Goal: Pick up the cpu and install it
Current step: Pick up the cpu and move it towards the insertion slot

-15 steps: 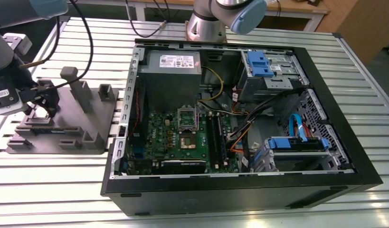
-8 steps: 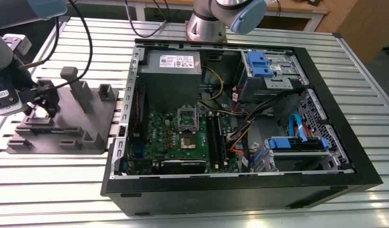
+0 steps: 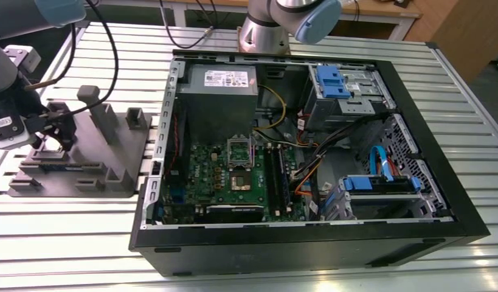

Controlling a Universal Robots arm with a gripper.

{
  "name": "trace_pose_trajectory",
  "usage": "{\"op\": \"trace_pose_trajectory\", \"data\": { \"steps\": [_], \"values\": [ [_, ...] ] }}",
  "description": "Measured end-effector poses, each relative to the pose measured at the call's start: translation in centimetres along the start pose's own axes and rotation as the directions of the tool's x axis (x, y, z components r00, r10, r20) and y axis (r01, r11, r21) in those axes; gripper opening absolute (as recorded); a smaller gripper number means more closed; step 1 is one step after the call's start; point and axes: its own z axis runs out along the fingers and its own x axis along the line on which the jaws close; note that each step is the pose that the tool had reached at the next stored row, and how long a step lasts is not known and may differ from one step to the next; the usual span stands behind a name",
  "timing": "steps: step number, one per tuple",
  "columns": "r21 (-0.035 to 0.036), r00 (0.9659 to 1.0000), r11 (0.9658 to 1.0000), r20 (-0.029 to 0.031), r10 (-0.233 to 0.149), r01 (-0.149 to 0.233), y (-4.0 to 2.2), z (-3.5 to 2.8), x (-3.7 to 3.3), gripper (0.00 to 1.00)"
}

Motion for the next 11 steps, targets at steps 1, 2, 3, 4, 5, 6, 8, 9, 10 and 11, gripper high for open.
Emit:
{"op": "trace_pose_trajectory", "data": {
  "steps": [1,2,3,4,5,6,8,9,10,11],
  "values": [
    [0.0000,1.0000,1.0000,0.0008,0.000,0.000,0.00,0.01,0.01,0.65],
    [-0.0002,1.0000,1.0000,0.0010,0.000,0.000,0.00,0.02,0.01,0.65],
    [-0.0002,1.0000,1.0000,0.0010,0.000,0.000,0.00,0.03,0.01,0.65],
    [-0.0003,1.0000,1.0000,0.0010,0.000,0.000,0.00,0.03,0.01,0.65],
    [-0.0005,1.0000,1.0000,0.0012,0.000,0.000,0.01,0.06,0.01,0.65],
    [-0.0006,1.0000,1.0000,0.0011,0.000,0.000,0.02,0.07,0.01,0.65],
    [-0.0010,1.0000,1.0000,0.0011,0.000,0.000,0.04,0.10,0.01,0.65],
    [-0.0013,1.0000,1.0000,0.0010,0.000,0.000,0.05,0.12,0.01,0.65],
    [-0.0016,1.0000,1.0000,0.0011,0.000,0.000,0.06,0.14,0.01,0.65],
    [-0.0019,1.0000,1.0000,0.0011,0.000,0.000,0.06,0.15,0.01,0.65]
  ]
}}
